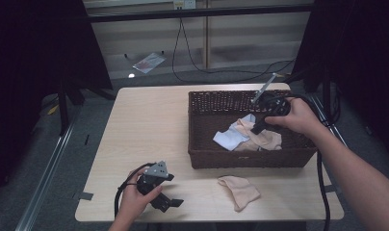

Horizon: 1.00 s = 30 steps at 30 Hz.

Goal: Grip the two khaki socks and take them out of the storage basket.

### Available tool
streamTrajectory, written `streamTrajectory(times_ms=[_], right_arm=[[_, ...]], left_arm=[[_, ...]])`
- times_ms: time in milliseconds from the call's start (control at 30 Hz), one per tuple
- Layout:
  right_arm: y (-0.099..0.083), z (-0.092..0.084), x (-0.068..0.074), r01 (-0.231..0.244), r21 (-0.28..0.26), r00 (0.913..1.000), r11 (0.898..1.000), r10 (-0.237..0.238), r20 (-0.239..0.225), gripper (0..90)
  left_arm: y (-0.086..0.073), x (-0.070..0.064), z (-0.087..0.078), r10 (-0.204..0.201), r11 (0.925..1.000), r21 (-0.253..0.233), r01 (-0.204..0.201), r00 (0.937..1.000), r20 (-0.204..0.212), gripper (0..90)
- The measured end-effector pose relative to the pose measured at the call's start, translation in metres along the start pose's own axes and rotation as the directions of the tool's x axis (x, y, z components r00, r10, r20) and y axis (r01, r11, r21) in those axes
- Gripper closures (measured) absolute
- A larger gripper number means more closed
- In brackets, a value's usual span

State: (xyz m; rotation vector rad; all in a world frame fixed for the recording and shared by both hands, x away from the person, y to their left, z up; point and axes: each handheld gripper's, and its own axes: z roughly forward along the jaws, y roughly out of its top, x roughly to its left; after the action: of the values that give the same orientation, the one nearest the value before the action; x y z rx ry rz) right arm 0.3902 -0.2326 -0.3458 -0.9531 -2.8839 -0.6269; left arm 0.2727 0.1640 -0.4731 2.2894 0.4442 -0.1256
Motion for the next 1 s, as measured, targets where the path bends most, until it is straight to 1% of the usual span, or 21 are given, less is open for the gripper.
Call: streamTrajectory(times_ms=[33,67,200,233,300,333,400,467,500,533,633,667,700,733,833,900,1000], right_arm=[[0.0,-0.006,0.004,0.003,-0.011,1.0,1.0,-0.003,-0.003,79.9],[0.0,-0.007,0.005,0.008,-0.015,1.0,1.0,-0.008,-0.004,79.9],[-0.002,-0.013,0.008,0.006,-0.015,0.9999,1.0,-0.006,-0.013,79.9],[-0.003,-0.015,0.01,0.015,-0.008,0.9998,1.0,-0.015,-0.014,79.9],[-0.004,-0.016,0.011,0.017,-0.009,0.9997,1.0,-0.017,-0.017,79.9],[-0.005,-0.019,0.015,0.027,-0.013,0.9993,1.0,-0.027,-0.025,79.9],[-0.005,-0.023,0.018,0.035,-0.015,0.999,0.999,-0.036,-0.026,79.8],[-0.005,-0.024,0.019,0.039,-0.014,0.9988,0.999,-0.04,-0.029,79.8],[-0.005,-0.027,0.021,0.039,-0.018,0.9987,0.999,-0.04,-0.031,79.8],[-0.005,-0.031,0.024,0.05,-0.024,0.9981,0.998,-0.051,-0.035,79.8],[-0.005,-0.035,0.027,0.061,-0.029,0.9972,0.998,-0.062,-0.041,79.9],[-0.005,-0.037,0.03,0.062,-0.031,0.9971,0.998,-0.063,-0.043,79.8],[-0.005,-0.037,0.031,0.062,-0.035,0.9968,0.997,-0.064,-0.047,79.8],[-0.006,-0.038,0.032,0.069,-0.026,0.9963,0.997,-0.07,-0.051,79.8],[-0.006,-0.038,0.035,0.079,-0.023,0.9956,0.997,-0.08,-0.05,79.8],[-0.007,-0.04,0.04,0.097,-0.029,0.9933,0.995,-0.099,-0.06,79.8],[-0.008,-0.042,0.042,0.102,-0.037,0.9929,0.994,-0.104,-0.059,79.8]], left_arm=[[0.0,0.0,0.0,-0.001,1.0,-0.001,0.001,1.0,-0.001,3.1],[0.0,0.0,0.0,-0.001,1.0,-0.001,0.001,1.0,-0.001,3.1],[0.0,0.0,0.0,-0.001,1.0,0.002,0.001,1.0,-0.003,3.1],[0.0,0.0,0.0,-0.004,1.0,0.0,0.004,1.0,-0.004,3.2],[0.0,0.0,0.001,-0.003,1.0,-0.004,0.003,1.0,-0.003,3.1],[0.0,0.0,0.001,-0.002,1.0,0.003,0.002,1.0,-0.004,3.1],[0.0,0.0,0.001,-0.003,1.0,0.004,0.003,1.0,-0.004,3.1],[0.0,-0.001,0.001,-0.003,1.0,0.004,0.003,1.0,-0.003,3.1],[0.0,-0.001,0.001,-0.005,1.0,0.005,0.005,1.0,-0.004,3.1],[0.0,-0.001,0.001,-0.006,1.0,0.002,0.006,1.0,-0.003,3.1],[0.0,0.0,0.001,-0.004,1.0,0.005,0.004,1.0,-0.005,3.1],[0.0,0.0,0.001,-0.001,0.9999,0.013,0.001,1.0,-0.002,3.2],[0.0,-0.001,0.001,-0.002,0.9999,0.013,0.002,1.0,-0.001,3.1],[0.0,-0.001,0.001,-0.001,0.9999,0.014,0.001,1.0,-0.001,3.2],[0.0,-0.001,0.001,-0.001,0.9999,0.014,0.001,1.0,-0.001,3.2],[0.0,-0.001,0.001,-0.002,0.9999,0.013,0.002,1.0,-0.001,3.1],[0.0,0.0,0.001,0.0,0.9999,0.014,0.0,1.0,-0.001,3.2]])
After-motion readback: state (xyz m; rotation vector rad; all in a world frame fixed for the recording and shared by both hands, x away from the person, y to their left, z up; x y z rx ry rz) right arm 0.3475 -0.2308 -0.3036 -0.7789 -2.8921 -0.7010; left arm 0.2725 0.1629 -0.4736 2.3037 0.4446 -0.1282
